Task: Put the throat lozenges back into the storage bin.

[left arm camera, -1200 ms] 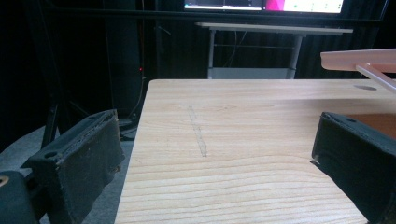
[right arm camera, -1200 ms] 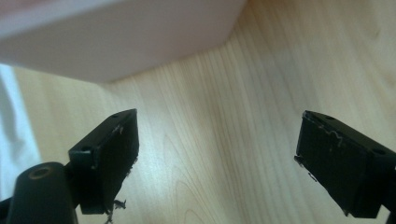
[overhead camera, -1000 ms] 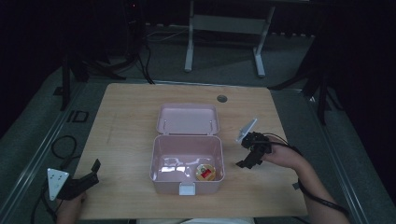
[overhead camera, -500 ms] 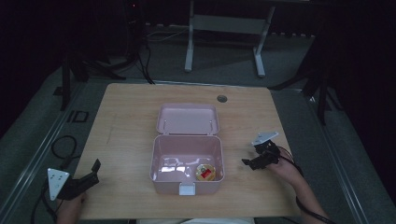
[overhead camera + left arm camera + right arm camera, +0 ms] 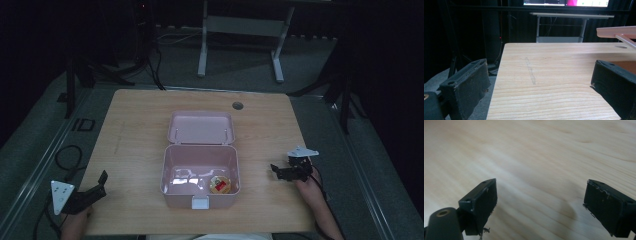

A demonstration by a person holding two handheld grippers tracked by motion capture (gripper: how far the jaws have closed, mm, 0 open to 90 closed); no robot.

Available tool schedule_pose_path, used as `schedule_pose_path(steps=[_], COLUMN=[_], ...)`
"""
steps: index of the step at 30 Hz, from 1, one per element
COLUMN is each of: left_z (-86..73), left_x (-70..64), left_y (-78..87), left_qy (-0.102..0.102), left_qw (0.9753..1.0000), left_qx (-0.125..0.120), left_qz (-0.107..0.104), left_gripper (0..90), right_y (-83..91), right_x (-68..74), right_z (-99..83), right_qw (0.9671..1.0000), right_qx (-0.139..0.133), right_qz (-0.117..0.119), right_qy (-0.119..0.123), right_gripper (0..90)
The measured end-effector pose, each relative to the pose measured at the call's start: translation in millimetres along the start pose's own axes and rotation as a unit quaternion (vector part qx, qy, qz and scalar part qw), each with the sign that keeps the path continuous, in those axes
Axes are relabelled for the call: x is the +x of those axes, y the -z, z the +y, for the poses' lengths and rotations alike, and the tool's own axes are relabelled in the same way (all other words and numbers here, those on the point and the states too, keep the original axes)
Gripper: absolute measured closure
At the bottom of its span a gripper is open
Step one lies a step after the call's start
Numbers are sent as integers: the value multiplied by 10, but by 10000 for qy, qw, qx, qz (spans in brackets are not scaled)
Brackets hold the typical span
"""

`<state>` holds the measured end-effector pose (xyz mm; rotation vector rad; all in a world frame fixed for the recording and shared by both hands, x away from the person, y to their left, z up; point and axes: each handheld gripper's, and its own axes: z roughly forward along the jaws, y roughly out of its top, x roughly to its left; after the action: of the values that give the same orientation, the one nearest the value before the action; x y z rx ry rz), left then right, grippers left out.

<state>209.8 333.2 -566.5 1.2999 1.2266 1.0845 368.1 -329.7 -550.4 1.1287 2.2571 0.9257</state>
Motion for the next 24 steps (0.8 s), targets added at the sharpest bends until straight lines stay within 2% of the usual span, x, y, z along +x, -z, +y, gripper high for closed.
schedule_pose_path(steps=[2,3,4,6,9,10,12,14,16,18,24], left_z=[0,0,0,0,0,0,0,0,-1,0,-1], left_x=[2,2,1,0,0,0,0,1,2,0,1], left_y=[2,1,1,0,0,1,1,1,1,1,2], left_qy=[-2,-1,-3,0,-2,-4,-3,7,-1,-3,-2], left_qw=[10000,10000,10000,10000,10000,10000,10000,10000,10000,10000,10000], left_qx=[-1,-4,0,-1,-1,-2,-2,-2,-5,-1,-5], left_qz=[-3,-1,-2,2,2,3,4,1,1,6,11], left_gripper=[24,24,24,24,24,24,24,24,24,24,24], right_y=[49,57,71,92,114,128,134,145,154,162,189], right_x=[-48,-61,-92,-127,-135,-139,-144,-153,-152,-166,-215], right_z=[-32,-38,-51,-76,-97,-108,-115,-128,-136,-161,-196], right_qw=[9992,9989,9979,9967,9946,9927,9917,9885,9865,9847,9807], right_qx=[-142,-146,-138,-176,-234,-319,-350,-411,-461,-510,-516], right_qz=[-290,-348,-476,-557,-774,-911,-958,-1150,-1292,-1396,-1507], right_qy=[-227,-270,-425,-563,-655,-728,-781,-896,-892,-912,-1132], right_gripper=[113,113,114,114,114,114,114,114,114,114,114])
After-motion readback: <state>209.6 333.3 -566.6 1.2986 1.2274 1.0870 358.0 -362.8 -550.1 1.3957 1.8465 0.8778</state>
